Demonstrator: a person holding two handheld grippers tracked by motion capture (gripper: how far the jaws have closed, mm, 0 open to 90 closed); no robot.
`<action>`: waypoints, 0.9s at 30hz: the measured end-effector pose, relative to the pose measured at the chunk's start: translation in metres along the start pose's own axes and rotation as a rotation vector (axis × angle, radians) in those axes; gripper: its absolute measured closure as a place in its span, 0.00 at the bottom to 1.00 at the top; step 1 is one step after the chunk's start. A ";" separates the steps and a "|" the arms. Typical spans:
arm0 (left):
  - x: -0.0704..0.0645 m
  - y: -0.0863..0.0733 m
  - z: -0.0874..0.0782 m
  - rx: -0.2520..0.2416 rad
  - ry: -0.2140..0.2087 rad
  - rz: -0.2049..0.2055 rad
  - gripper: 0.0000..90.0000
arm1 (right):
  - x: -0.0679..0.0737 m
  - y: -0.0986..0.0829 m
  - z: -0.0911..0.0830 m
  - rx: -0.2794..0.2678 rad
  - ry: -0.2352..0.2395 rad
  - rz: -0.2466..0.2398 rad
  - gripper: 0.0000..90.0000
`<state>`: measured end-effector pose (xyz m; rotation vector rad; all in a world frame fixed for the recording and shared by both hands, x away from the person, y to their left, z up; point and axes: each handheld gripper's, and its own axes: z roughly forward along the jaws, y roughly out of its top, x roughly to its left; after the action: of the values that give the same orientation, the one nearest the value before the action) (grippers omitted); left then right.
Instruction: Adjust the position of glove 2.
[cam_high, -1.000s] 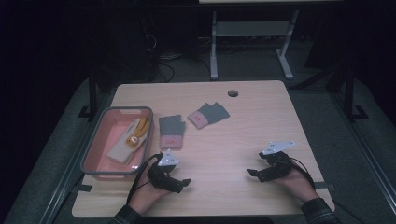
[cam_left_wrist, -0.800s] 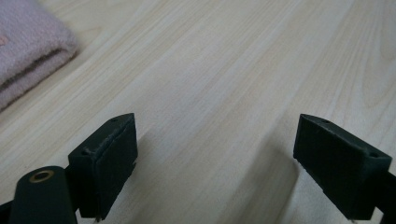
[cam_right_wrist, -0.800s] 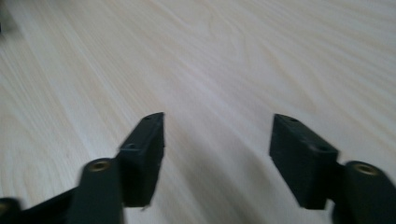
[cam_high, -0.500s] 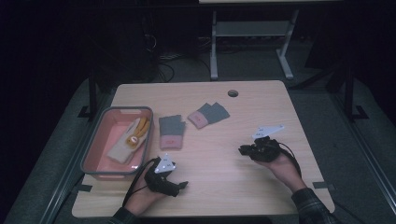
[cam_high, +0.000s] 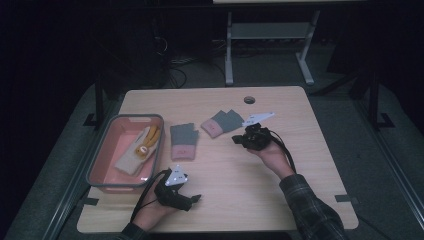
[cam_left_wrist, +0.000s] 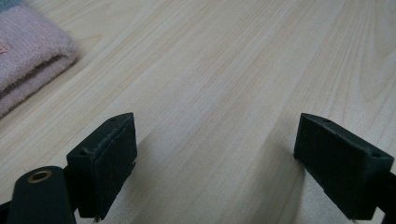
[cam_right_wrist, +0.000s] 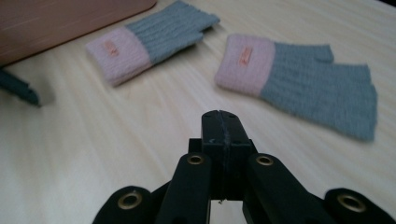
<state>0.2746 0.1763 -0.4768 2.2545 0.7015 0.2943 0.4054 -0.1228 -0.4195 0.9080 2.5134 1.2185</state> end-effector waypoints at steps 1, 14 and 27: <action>0.000 0.000 0.000 0.000 -0.002 -0.002 0.14 | 0.000 0.003 0.004 -0.004 -0.005 -0.003 1.00; 0.000 0.000 0.000 -0.004 -0.004 -0.002 0.14 | -0.018 0.031 0.074 0.006 -0.100 0.050 1.00; 0.000 0.000 0.000 -0.005 -0.007 0.000 0.14 | -0.042 0.023 0.102 0.040 -0.142 0.092 1.00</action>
<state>0.2750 0.1763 -0.4770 2.2494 0.6960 0.2882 0.4922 -0.0722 -0.4697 1.0909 2.4167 1.0913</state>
